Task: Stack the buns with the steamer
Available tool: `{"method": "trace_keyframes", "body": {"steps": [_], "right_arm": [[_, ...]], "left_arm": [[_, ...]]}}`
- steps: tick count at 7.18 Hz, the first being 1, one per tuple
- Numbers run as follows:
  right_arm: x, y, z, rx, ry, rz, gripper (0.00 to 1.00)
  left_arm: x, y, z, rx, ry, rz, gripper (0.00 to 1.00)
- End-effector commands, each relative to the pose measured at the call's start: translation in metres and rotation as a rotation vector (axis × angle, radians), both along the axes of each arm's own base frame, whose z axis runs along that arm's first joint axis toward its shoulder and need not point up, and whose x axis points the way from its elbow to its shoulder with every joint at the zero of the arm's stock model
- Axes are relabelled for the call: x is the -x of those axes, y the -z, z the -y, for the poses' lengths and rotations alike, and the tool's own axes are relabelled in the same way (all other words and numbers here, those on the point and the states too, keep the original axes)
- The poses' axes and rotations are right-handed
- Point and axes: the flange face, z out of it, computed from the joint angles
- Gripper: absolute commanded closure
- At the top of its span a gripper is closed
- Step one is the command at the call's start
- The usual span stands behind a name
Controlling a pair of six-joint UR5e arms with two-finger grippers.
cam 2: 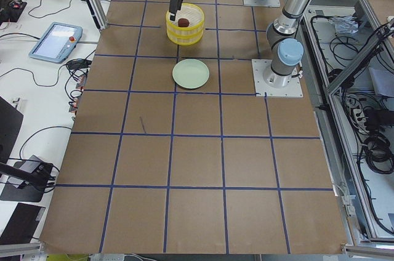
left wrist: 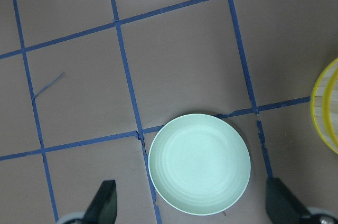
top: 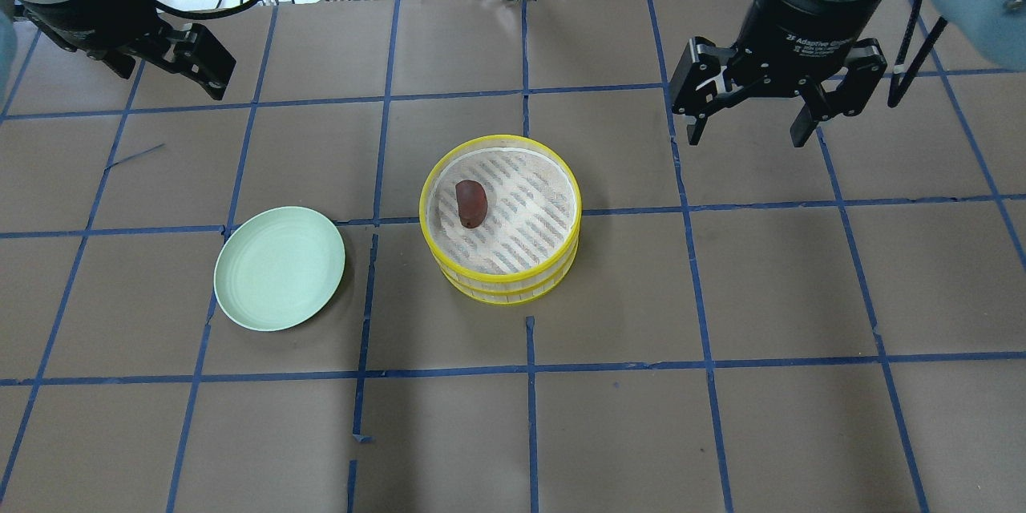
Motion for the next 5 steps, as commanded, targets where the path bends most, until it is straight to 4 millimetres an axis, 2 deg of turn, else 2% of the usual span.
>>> {"method": "trace_keyframes", "body": {"steps": [1, 5], "right_arm": [[-0.0001, 0.0000, 0.0000, 0.000, 0.000, 0.001, 0.00], [-0.0004, -0.0007, -0.0001, 0.002, -0.003, -0.003, 0.00]], "left_arm": [[-0.0010, -0.0114, -0.0037, 0.014, 0.044, 0.015, 0.00], [-0.0015, -0.0095, -0.0073, -0.021, 0.094, 0.045, 0.00]]}}
